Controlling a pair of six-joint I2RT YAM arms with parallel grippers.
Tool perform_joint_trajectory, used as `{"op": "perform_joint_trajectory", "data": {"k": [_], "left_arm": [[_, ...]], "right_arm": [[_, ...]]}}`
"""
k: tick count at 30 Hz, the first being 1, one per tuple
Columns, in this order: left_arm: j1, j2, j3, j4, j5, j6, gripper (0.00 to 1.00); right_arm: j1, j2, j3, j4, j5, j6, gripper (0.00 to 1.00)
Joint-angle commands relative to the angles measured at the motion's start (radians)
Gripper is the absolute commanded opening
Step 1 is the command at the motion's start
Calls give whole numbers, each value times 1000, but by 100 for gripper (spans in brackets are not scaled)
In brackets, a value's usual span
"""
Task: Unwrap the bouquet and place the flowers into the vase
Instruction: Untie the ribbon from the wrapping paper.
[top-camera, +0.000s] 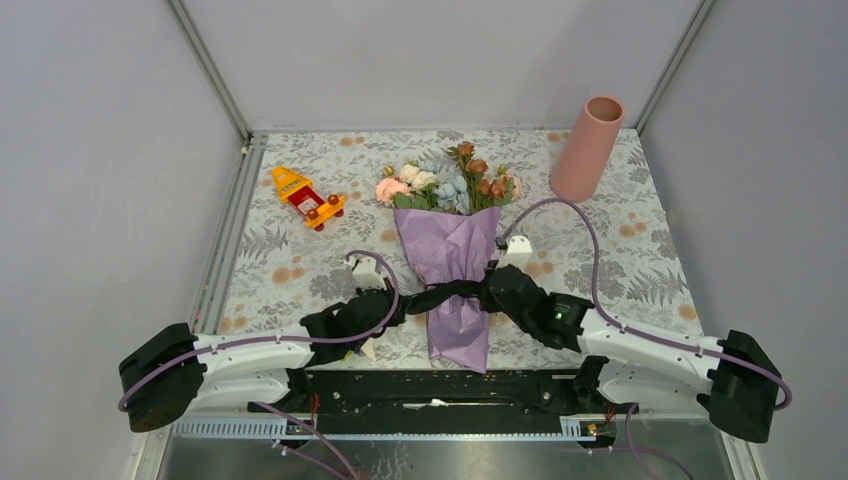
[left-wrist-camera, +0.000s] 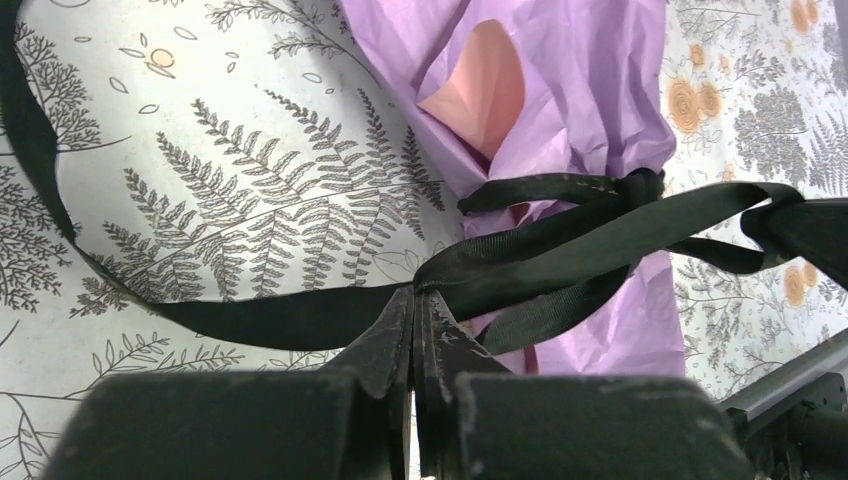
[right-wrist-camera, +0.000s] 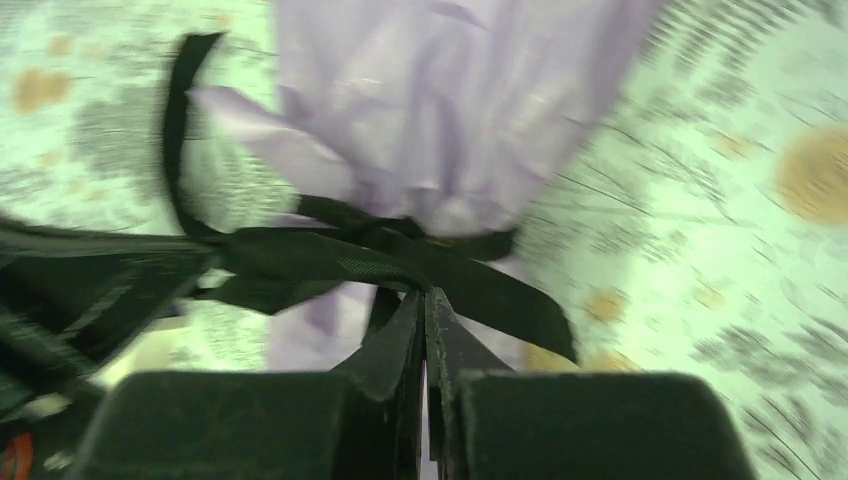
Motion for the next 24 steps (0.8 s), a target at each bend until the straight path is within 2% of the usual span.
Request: {"op": "perform_joint_trajectory", "data": {"k": [1,4,8,11,14,18,24], "left_arm": [[6,16,-9,32,-29,-27,0],[5,21,-7,39,-24,-3,0],[8,24,5,52,-2,67,0],[9,28,25,43,20,122,0],[9,23,37,48,40,169,0],[10,13,47,46,41,186,0],[14,17,47,63,49,164,0]], "right_arm": [[6,-56,-87,-191,258,199,0],[6,-101,-131,-265,313,294,5],[6,-191,-151,-341,368,316,42],[6,-267,-140,-329,359,199,64],[5,-325,-129,-208,232,-27,84],[-7,-266,-52,-150,-12,-250,94],[-14,-41,53,-35,-238,-370,92]]}}
